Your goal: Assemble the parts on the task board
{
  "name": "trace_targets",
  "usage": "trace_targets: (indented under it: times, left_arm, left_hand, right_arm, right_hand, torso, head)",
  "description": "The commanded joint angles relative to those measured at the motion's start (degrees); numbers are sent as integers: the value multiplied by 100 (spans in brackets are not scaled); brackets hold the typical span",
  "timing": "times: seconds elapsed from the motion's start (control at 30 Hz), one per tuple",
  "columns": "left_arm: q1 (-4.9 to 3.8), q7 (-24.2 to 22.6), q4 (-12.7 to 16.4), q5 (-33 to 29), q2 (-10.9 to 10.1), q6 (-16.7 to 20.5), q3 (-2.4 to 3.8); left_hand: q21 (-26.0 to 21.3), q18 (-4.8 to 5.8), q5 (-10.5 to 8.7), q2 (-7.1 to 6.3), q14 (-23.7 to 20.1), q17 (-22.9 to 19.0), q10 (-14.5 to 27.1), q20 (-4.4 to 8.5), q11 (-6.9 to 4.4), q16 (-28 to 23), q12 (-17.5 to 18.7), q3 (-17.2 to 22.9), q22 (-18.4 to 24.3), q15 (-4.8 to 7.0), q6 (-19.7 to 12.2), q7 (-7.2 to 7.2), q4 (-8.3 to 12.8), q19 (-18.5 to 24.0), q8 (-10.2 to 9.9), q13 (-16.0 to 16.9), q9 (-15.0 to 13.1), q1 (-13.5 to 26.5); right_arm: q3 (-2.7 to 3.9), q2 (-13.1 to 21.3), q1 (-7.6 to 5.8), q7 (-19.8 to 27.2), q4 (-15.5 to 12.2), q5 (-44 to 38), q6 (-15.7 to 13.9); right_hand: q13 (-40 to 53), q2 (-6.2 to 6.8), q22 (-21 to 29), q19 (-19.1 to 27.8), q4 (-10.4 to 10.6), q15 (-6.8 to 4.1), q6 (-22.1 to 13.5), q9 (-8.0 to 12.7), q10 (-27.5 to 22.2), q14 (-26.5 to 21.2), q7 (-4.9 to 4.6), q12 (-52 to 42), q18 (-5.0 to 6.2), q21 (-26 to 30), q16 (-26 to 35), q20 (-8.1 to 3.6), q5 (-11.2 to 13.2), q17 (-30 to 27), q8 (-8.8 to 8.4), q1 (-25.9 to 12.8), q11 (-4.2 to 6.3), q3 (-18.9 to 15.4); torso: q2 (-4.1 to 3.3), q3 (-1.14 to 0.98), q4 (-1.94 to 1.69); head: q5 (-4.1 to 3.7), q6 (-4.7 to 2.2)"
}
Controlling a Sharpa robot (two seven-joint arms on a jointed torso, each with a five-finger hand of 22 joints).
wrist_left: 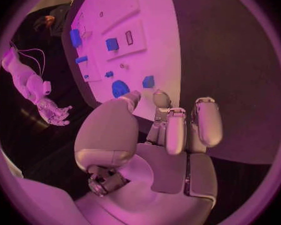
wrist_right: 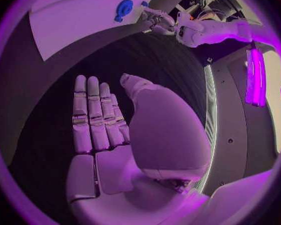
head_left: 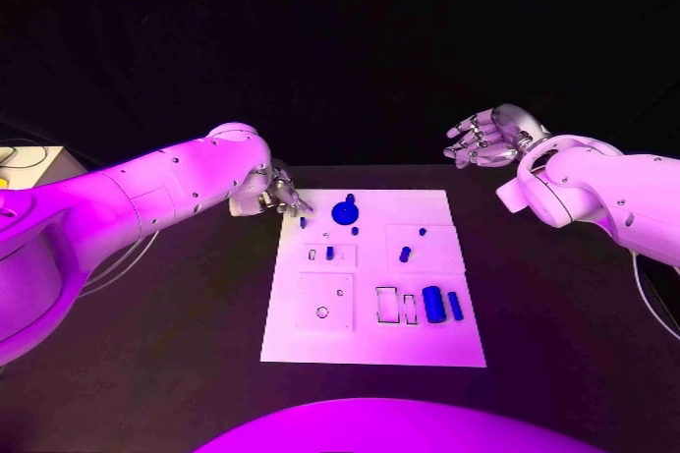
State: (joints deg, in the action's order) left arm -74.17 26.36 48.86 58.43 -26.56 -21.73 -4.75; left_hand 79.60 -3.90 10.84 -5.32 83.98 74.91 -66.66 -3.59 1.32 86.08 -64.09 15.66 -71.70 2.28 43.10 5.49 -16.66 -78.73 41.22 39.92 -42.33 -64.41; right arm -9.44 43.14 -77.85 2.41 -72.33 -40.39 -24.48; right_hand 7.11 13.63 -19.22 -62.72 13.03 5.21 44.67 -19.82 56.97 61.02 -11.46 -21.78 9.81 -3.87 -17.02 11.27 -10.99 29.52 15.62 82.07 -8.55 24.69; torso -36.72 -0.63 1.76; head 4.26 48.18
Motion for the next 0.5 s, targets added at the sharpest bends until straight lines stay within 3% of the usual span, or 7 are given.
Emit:
trace_targets:
  times: [0.03, 0.5]
  left_arm:
    - [9, -103, -10, -14, 21, -138, -3]
    - [32, -164, -37, -201, 27, -238, -18]
  left_hand:
    - [33, -14, 17, 22, 435, 921, -23, 12, -38, 36, -24, 6, -13, 30, -24, -23, 35, -50, 32, 4, -7, -75]
    - [60, -3, 7, 55, 445, 957, -69, 19, -68, 60, -80, 104, -66, 52, 19, -59, 45, -74, 48, 82, 1, -290]
  right_arm:
    - [3, -9, -1, 170, 11, 180, -30]
    - [3, -28, -1, 95, 27, 206, 47]
  right_hand:
    - [-38, -12, 34, -22, -15, 17, 52, 10, 35, 61, -109, 41, 70, 6, 38, 18, -26, -19, -43, -83, -2, 36]
    - [-128, -15, 123, -35, -68, 32, 44, 29, 59, 96, -150, 121, 66, 7, 114, 25, -14, -66, -87, -99, -29, 75]
  torso:
    - [-2, 7, 8]
    - [4, 0, -7]
  head:
    - [0, 13]
    - [4, 43]
